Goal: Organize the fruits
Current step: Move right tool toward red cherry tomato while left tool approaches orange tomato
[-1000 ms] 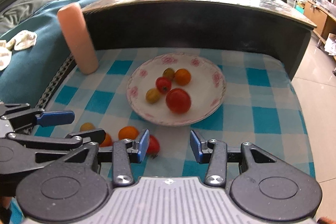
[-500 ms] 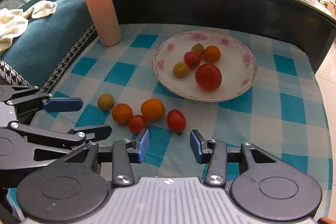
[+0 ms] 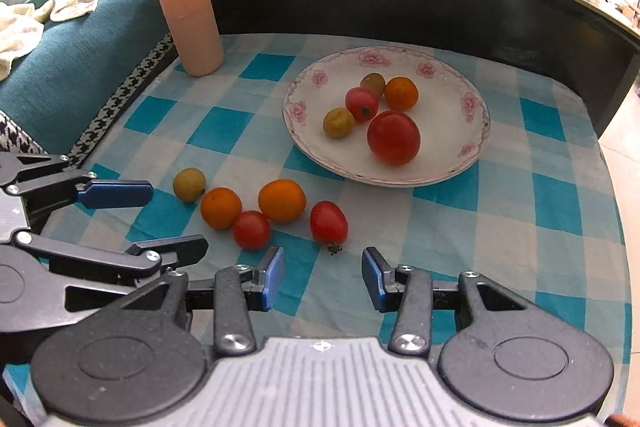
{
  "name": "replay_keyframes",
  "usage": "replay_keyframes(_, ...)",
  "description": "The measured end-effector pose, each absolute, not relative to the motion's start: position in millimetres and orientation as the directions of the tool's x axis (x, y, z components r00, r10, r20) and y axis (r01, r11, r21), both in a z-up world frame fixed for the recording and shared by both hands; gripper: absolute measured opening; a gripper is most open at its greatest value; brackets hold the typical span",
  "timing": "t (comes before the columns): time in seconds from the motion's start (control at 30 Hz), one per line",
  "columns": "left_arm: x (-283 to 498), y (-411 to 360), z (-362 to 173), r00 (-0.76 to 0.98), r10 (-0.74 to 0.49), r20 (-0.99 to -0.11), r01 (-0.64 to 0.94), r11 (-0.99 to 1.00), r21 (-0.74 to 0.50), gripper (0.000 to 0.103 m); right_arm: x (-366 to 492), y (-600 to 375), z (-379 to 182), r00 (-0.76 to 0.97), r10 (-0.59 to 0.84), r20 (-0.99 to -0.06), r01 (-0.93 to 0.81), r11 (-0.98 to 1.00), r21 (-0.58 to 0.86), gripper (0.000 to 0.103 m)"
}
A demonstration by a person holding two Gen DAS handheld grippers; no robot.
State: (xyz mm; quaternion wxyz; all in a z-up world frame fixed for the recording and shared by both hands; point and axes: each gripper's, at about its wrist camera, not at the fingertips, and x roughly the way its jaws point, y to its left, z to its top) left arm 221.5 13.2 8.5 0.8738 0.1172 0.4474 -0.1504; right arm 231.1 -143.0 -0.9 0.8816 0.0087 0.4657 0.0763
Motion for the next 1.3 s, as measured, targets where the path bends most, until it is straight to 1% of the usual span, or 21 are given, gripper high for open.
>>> replay_keyframes(0.83, 224.3, 3.8, -0.8, 0.541, -0.148, -0.828, 0.411, 0.905, 0.106, 0.063, 236.9, -140.5, -16.4, 0.550, 0.089, -0.830, -0.150, 0.989, 0.007, 0.056)
replay_keyframes(1.3, 223.3, 1.1, -5.3, 0.535, -0.151, -0.831, 0.432, 0.894, 0.116, 0.063, 239.0, -140.0, -23.8, 0.542, 0.087, -0.836, -0.161, 0.987, -0.002, 0.056)
